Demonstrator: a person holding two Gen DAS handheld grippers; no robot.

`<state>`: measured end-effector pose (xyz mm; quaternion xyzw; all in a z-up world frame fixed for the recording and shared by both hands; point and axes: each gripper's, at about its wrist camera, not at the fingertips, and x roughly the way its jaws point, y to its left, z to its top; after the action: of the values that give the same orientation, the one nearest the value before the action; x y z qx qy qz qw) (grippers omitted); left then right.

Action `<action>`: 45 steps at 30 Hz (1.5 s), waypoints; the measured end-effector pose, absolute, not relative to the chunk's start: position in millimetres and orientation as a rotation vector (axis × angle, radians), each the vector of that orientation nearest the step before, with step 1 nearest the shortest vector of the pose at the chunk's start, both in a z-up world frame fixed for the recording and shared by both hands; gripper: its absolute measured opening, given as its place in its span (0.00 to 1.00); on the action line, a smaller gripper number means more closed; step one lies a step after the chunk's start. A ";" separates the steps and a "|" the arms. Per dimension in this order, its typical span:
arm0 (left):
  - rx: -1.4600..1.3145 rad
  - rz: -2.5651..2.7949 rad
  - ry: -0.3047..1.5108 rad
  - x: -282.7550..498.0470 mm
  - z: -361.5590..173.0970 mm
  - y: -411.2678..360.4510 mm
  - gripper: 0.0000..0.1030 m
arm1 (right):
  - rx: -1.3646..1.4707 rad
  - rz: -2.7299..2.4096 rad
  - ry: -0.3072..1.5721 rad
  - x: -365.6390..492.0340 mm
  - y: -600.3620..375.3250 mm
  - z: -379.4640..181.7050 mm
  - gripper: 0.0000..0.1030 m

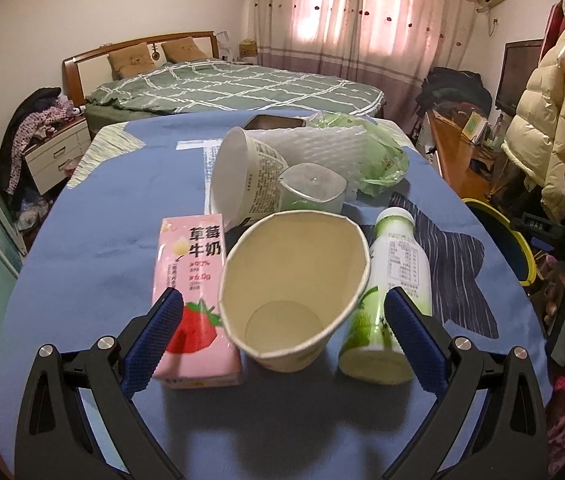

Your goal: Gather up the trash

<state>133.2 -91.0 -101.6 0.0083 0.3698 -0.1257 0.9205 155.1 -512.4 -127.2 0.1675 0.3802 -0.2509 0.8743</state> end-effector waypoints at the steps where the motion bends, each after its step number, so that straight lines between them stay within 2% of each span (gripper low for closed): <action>1: 0.016 -0.258 0.758 135.6 -102.5 -91.4 0.96 | 0.350 -0.527 0.795 156.3 -513.2 -127.4 0.66; 5: 0.005 -0.261 0.748 139.2 -102.3 -88.4 0.93 | 0.358 -0.530 0.801 156.4 -514.5 -128.2 0.66; 13: 0.009 -0.276 0.738 137.3 -99.0 -87.3 0.59 | 0.341 -0.527 0.794 156.8 -511.6 -125.2 0.66; 15: 0.018 -0.284 0.732 135.6 -96.6 -89.6 0.56 | 0.348 -0.524 0.790 155.5 -513.2 -124.9 0.66; 26: 0.054 -0.254 0.653 132.3 -58.3 -99.1 0.55 | 0.359 -0.507 0.770 153.4 -514.5 -123.1 0.66; 32: 0.082 -0.287 0.631 135.4 -37.0 -128.7 0.55 | 0.345 -0.496 0.721 143.0 -511.3 -116.4 0.66; 38: 0.122 -0.351 0.611 144.7 -24.1 -181.5 0.55 | 0.326 -0.486 0.685 117.8 -518.2 -105.6 0.68; 45: 0.177 -0.497 0.633 155.3 -28.7 -285.3 0.55 | 0.330 -0.527 0.618 72.5 -541.7 -87.4 0.70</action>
<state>155.3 -285.3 -28.7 0.0862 0.3076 -0.2416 0.9163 72.5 -541.7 -87.4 0.1596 0.2992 -0.2553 0.9054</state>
